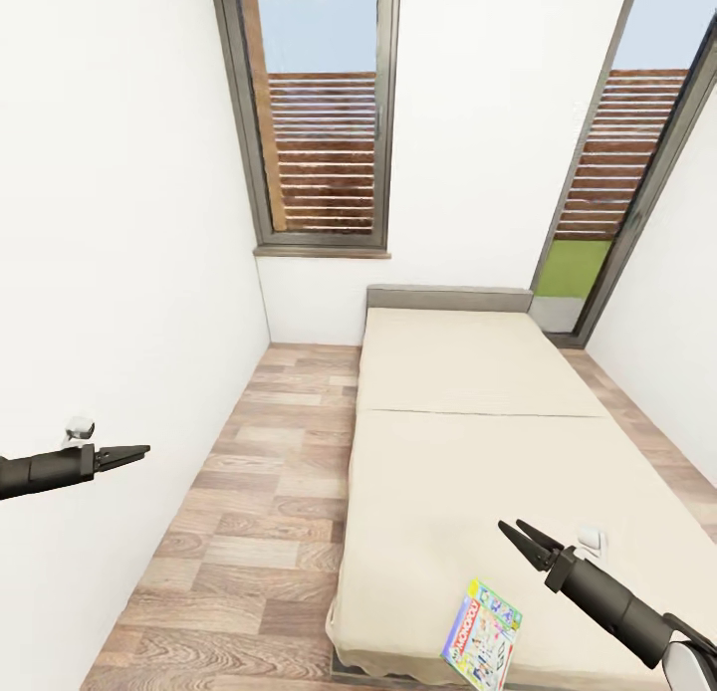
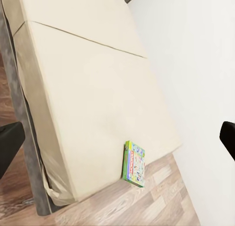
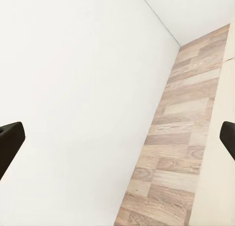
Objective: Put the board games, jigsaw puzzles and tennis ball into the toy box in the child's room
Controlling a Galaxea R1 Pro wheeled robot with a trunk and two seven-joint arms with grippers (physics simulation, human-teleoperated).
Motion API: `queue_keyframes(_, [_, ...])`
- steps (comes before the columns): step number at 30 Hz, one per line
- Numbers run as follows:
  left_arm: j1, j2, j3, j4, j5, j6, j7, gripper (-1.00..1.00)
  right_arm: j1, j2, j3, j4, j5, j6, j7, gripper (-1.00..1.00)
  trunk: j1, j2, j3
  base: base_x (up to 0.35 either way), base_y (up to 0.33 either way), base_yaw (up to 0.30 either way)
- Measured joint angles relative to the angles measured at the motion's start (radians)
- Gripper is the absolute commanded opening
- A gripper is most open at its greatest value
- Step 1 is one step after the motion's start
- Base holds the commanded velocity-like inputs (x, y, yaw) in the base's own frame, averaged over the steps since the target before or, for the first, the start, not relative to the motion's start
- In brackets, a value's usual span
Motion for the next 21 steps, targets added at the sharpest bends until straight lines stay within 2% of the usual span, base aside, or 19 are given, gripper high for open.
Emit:
queue_keyframes(12, [0.0, 0.0, -0.001, 0.0, 0.0, 0.001, 0.0, 1.0, -0.001, 0.0, 0.0, 0.011, -0.005, 0.007, -0.006, 1.0, 0.0, 0.0, 0.0, 0.0, -0.005, 0.0])
queue_keyframes(18, [0.0, 0.0, -0.001, 0.0, 0.0, 0.0, 0.0, 1.0, -0.002, -0.004, 0.0, 0.054, -0.006, 0.011, -0.01, 1.0, 0.0, 0.0, 0.0, 0.0, 0.0, 0.0])
queue_keyframes(21, [0.0, 0.0, -0.001, 0.0, 0.0, 0.001, 0.0, 1.0, -0.003, -0.008, -0.002, 0.109, -0.007, 0.026, -0.012, 1.0, 0.0, 0.0, 0.0, 0.0, 0.0, 0.0])
